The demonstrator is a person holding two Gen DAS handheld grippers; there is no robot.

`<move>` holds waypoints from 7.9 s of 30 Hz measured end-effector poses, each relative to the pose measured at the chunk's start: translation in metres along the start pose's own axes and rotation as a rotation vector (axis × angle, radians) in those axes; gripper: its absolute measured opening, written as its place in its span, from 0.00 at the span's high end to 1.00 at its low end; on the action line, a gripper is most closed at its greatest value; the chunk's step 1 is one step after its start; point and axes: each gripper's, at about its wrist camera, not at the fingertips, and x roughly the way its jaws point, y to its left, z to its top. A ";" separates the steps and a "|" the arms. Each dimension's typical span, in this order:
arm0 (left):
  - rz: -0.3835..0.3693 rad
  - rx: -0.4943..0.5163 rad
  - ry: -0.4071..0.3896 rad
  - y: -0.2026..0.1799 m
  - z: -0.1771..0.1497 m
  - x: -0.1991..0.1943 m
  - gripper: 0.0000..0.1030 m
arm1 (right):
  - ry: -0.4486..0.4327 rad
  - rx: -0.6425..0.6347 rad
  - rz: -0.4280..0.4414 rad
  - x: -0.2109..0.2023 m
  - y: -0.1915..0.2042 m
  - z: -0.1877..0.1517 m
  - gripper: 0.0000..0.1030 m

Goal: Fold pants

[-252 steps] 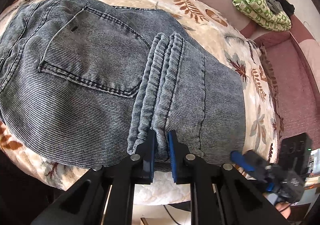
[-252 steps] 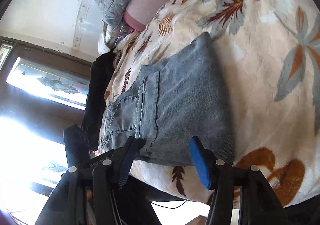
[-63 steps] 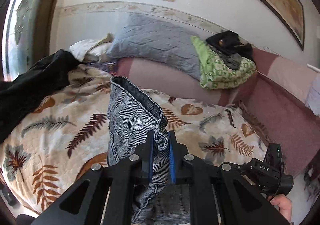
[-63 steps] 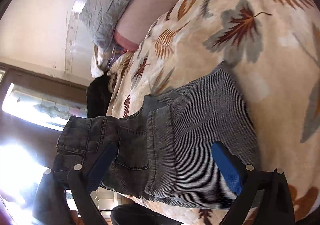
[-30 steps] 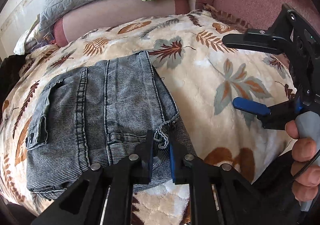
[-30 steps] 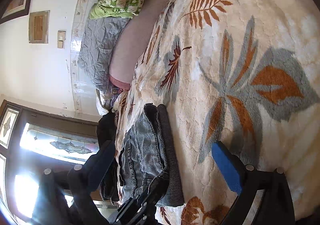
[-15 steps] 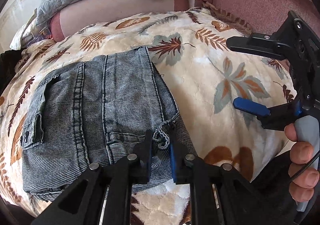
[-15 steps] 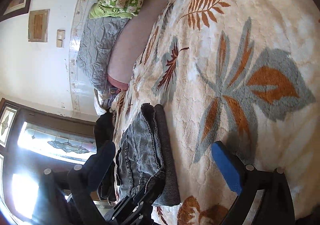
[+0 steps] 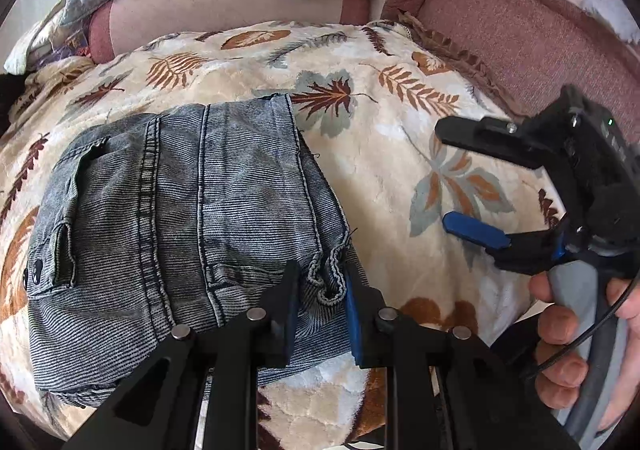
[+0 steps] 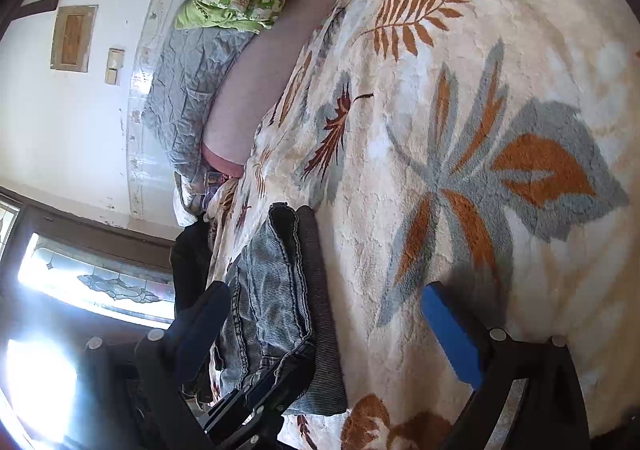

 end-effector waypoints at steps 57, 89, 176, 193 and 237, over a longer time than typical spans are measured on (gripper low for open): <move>-0.004 -0.293 -0.113 0.174 -0.050 -0.039 0.27 | 0.265 -0.003 0.029 0.041 0.084 -0.072 0.14; -0.012 -0.277 -0.148 0.175 -0.055 -0.040 0.24 | 0.055 -0.282 -0.293 0.038 0.096 -0.089 0.94; -0.195 -0.447 -0.113 0.186 -0.038 -0.035 0.55 | 0.425 -1.040 -0.715 0.308 0.258 -0.046 0.90; -0.160 -0.570 -0.268 0.223 -0.059 -0.074 0.35 | 0.408 -0.774 -0.535 0.244 0.210 -0.059 0.82; 0.248 -0.278 -0.075 0.174 -0.010 -0.067 0.30 | 0.033 -0.297 -0.188 0.016 0.036 -0.031 0.25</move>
